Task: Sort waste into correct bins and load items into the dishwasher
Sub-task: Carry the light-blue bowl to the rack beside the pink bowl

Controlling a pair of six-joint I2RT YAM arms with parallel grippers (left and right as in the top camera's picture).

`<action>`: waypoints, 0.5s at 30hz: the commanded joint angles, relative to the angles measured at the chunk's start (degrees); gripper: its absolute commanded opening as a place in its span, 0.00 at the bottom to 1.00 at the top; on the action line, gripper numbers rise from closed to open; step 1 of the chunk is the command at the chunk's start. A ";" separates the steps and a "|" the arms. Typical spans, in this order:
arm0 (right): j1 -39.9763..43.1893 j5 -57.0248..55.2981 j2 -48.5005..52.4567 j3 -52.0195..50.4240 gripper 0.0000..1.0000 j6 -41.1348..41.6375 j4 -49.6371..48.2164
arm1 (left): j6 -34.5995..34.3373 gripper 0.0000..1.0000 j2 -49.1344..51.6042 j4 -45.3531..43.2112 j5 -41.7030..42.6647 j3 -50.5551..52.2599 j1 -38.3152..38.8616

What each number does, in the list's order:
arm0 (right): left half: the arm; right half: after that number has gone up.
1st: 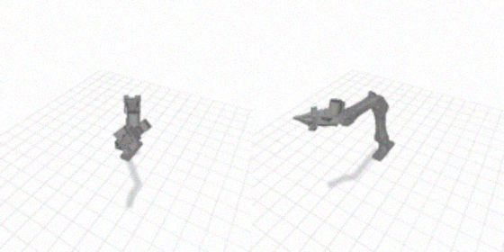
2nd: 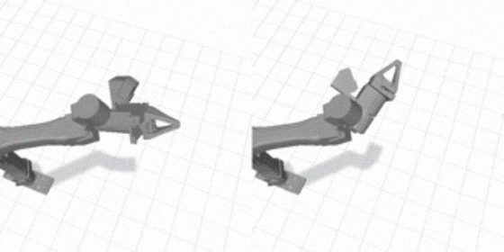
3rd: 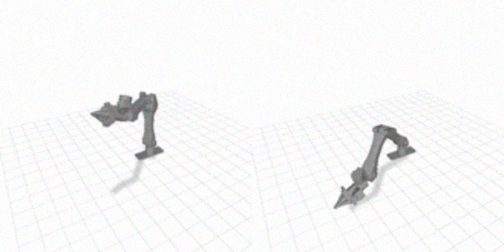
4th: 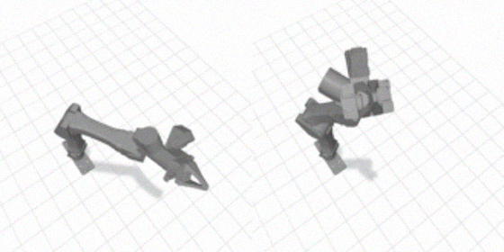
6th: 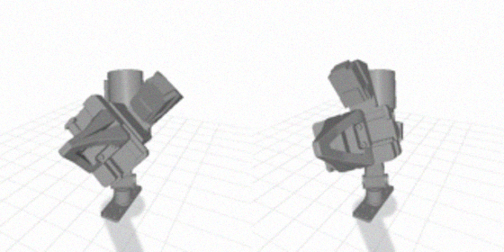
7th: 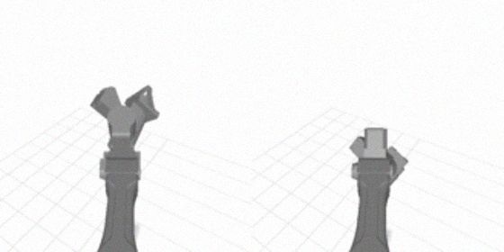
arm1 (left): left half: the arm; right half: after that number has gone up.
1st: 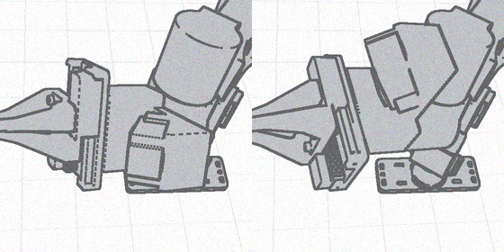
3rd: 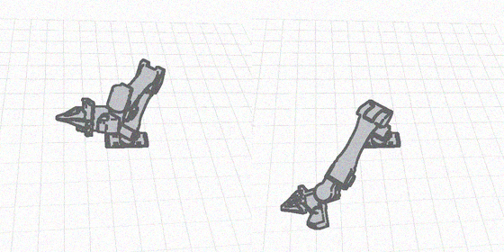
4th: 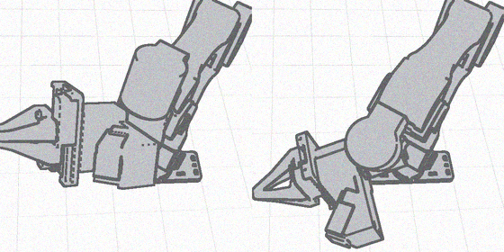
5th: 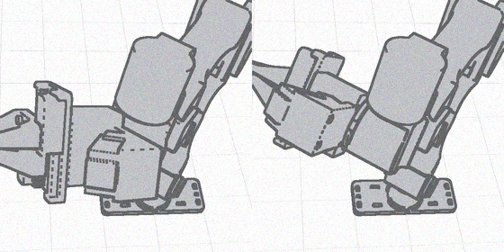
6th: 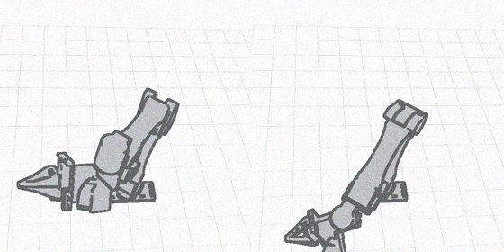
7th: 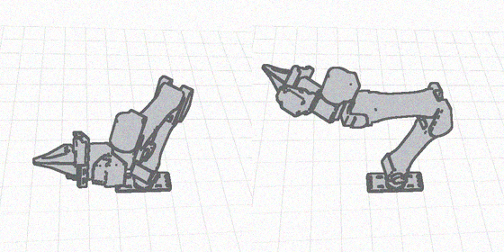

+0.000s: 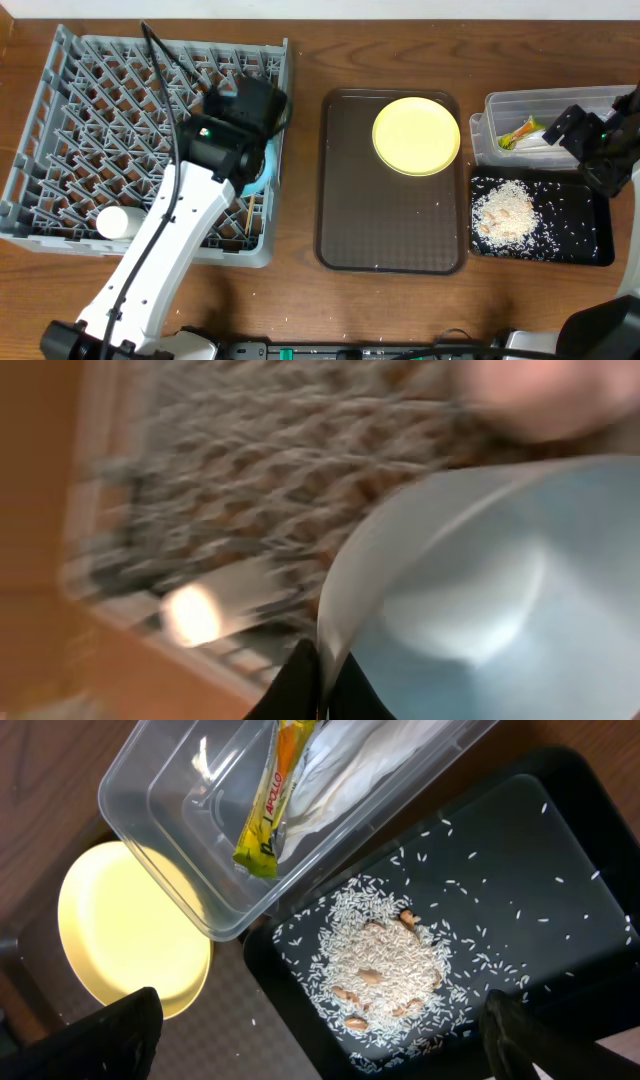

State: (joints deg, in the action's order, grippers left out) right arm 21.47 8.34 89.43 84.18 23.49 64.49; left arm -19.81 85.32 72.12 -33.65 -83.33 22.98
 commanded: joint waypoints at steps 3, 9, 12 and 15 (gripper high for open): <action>-0.02 0.07 -0.59 0.35 0.99 0.26 0.04 | -17.27 0.08 2.14 4.59 -24.09 4.31 0.24; -0.02 0.07 -0.59 0.35 0.99 0.26 0.04 | -21.90 0.08 7.72 2.80 -30.71 8.09 0.24; -0.02 0.07 -0.59 0.35 0.99 0.26 0.04 | -21.88 0.07 10.95 1.07 -29.81 8.11 0.96; -0.02 0.07 -0.59 0.35 0.99 0.26 0.02 | -21.88 0.07 13.75 1.05 -30.10 8.09 2.78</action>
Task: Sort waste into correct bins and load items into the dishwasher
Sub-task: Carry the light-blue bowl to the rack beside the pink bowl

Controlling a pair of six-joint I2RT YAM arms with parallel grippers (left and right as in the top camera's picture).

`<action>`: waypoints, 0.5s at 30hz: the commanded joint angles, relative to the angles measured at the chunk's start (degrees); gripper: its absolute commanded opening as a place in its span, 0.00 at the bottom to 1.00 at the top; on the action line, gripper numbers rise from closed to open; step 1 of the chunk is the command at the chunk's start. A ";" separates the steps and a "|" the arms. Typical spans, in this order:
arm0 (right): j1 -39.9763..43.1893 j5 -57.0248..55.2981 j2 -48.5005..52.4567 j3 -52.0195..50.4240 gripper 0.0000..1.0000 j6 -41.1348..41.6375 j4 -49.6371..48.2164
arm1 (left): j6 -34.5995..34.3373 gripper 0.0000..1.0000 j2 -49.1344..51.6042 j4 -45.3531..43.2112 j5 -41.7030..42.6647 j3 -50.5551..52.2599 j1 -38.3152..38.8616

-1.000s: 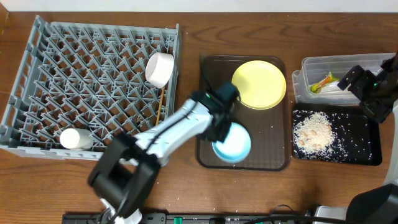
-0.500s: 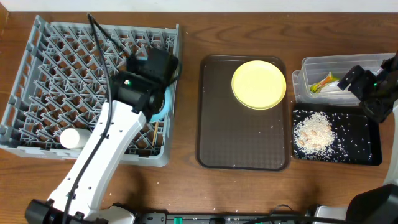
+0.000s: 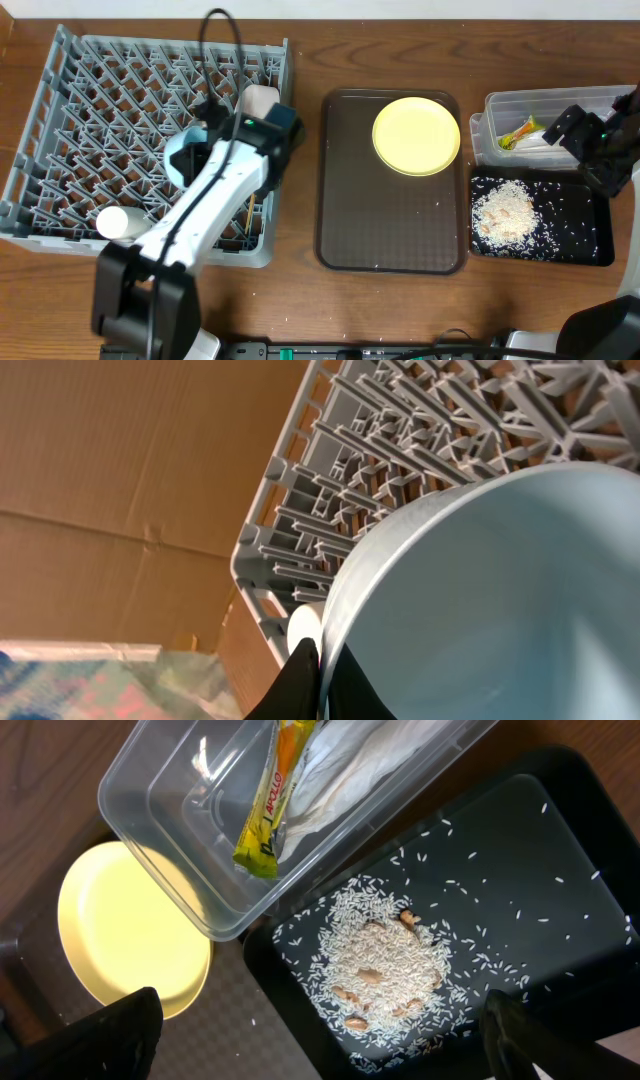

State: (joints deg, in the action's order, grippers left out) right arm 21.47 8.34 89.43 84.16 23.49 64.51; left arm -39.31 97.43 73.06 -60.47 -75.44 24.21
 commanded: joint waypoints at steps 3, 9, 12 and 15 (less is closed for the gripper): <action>-0.02 0.04 -0.59 0.37 0.99 0.26 0.02 | -2.38 0.08 3.67 -0.02 -3.26 0.20 3.52; -0.02 0.04 -0.59 0.37 0.99 0.26 0.02 | -2.38 0.07 6.93 -0.02 -3.19 0.22 6.62; -0.02 0.04 -0.59 0.37 0.99 0.26 0.02 | -2.38 0.07 7.85 0.00 -2.95 0.22 8.44; -0.02 0.04 -0.59 0.37 0.99 0.26 0.02 | -2.38 0.08 8.13 0.00 -1.95 0.22 10.62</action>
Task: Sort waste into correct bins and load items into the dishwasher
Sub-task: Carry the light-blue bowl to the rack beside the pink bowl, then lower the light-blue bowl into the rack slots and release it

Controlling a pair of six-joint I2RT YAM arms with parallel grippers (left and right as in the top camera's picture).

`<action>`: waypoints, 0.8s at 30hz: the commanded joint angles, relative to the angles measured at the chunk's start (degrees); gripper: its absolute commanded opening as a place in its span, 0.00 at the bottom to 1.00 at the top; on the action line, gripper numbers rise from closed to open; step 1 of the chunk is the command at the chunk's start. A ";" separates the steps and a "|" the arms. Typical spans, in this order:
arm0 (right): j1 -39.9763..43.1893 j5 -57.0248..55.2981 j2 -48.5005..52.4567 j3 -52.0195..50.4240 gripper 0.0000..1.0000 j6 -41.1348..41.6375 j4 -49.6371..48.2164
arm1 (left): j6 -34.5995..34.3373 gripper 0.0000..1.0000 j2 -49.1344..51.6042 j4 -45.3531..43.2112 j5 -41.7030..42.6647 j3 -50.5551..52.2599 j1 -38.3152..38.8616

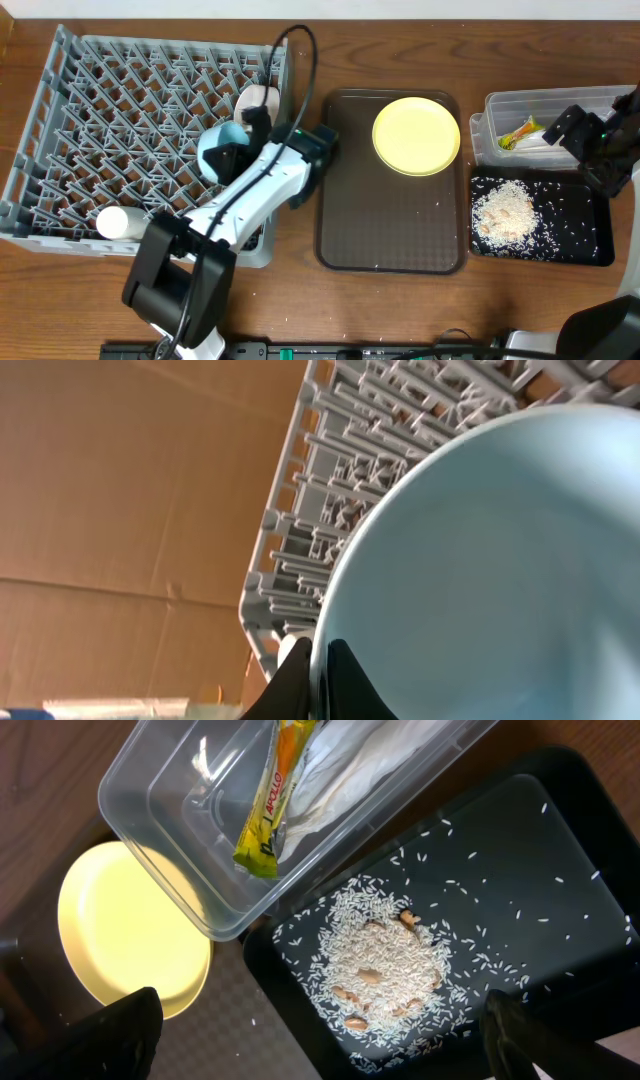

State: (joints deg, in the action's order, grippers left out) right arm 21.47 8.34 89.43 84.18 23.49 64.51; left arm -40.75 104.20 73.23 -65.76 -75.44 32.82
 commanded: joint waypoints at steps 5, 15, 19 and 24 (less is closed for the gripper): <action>-0.02 0.04 -0.59 0.35 0.99 0.26 0.02 | -0.98 0.08 1.33 2.54 1.92 0.22 3.91; -0.02 0.04 -0.59 0.35 0.99 0.26 0.02 | -4.94 0.08 0.66 11.82 -4.83 0.20 0.42; -0.02 0.04 -0.59 0.35 0.99 0.26 0.02 | -5.68 0.08 0.66 9.92 -4.09 0.22 -0.83; -0.02 0.04 -0.59 0.35 0.99 0.26 0.02 | -5.62 0.08 0.94 5.92 -0.07 0.22 -0.98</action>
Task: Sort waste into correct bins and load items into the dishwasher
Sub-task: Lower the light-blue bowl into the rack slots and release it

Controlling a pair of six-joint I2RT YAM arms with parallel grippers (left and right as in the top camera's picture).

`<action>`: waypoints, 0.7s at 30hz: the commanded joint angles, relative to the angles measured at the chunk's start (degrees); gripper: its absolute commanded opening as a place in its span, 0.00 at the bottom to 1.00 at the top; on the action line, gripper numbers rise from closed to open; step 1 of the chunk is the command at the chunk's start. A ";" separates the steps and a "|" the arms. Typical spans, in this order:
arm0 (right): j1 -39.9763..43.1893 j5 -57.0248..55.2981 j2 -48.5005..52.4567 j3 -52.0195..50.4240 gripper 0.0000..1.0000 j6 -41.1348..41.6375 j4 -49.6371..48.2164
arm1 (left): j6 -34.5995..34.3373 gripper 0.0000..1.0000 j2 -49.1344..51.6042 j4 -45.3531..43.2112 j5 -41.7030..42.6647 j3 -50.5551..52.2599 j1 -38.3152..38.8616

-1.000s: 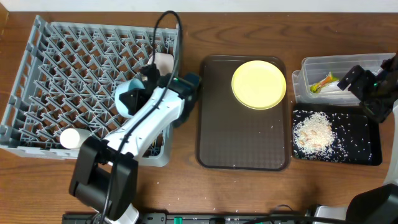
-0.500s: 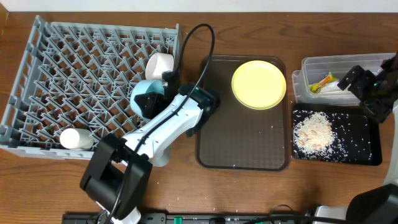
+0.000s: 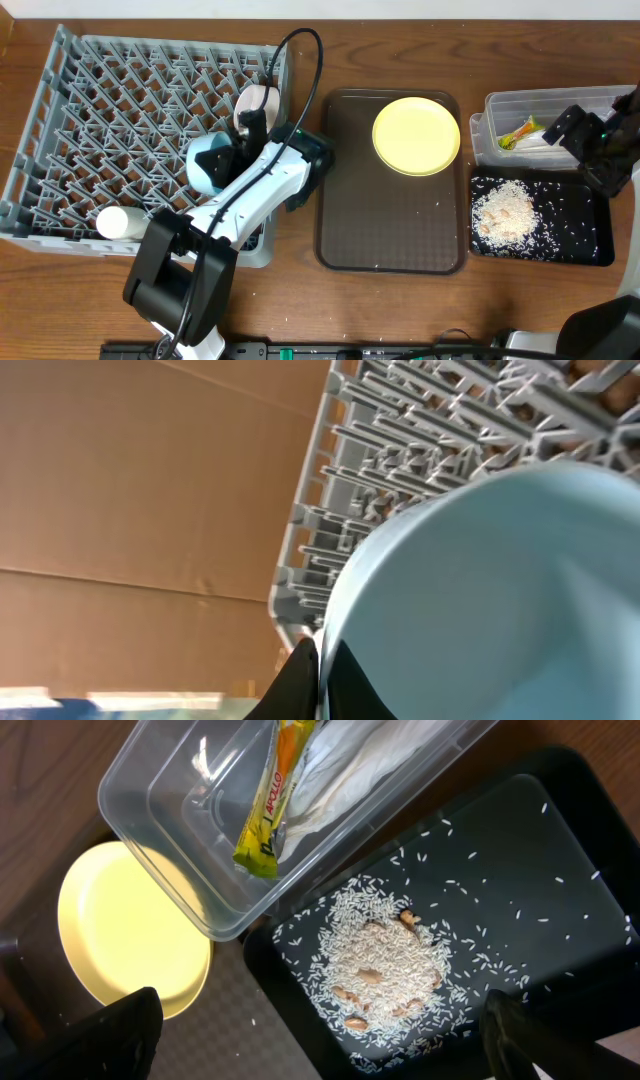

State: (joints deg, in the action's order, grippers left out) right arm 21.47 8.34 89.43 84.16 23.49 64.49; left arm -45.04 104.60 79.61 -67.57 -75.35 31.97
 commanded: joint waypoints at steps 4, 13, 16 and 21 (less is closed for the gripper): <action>-0.02 0.04 -0.59 0.37 0.99 0.26 0.04 | -1.11 0.08 0.87 0.02 1.99 0.15 -0.13; -0.02 0.04 -0.59 0.37 0.99 0.26 0.04 | -1.11 0.08 0.87 0.83 3.50 0.13 1.60; -0.02 0.04 -0.59 0.37 0.99 0.26 0.02 | -1.14 0.08 0.87 3.04 -2.25 0.13 1.51; -0.02 0.04 -0.59 0.37 0.99 0.26 0.04 | -1.16 0.08 0.92 3.87 -4.85 0.13 0.11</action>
State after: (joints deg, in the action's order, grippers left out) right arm 21.47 8.34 89.43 84.18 23.49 64.51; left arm -45.19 104.81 83.24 -69.34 -75.35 33.01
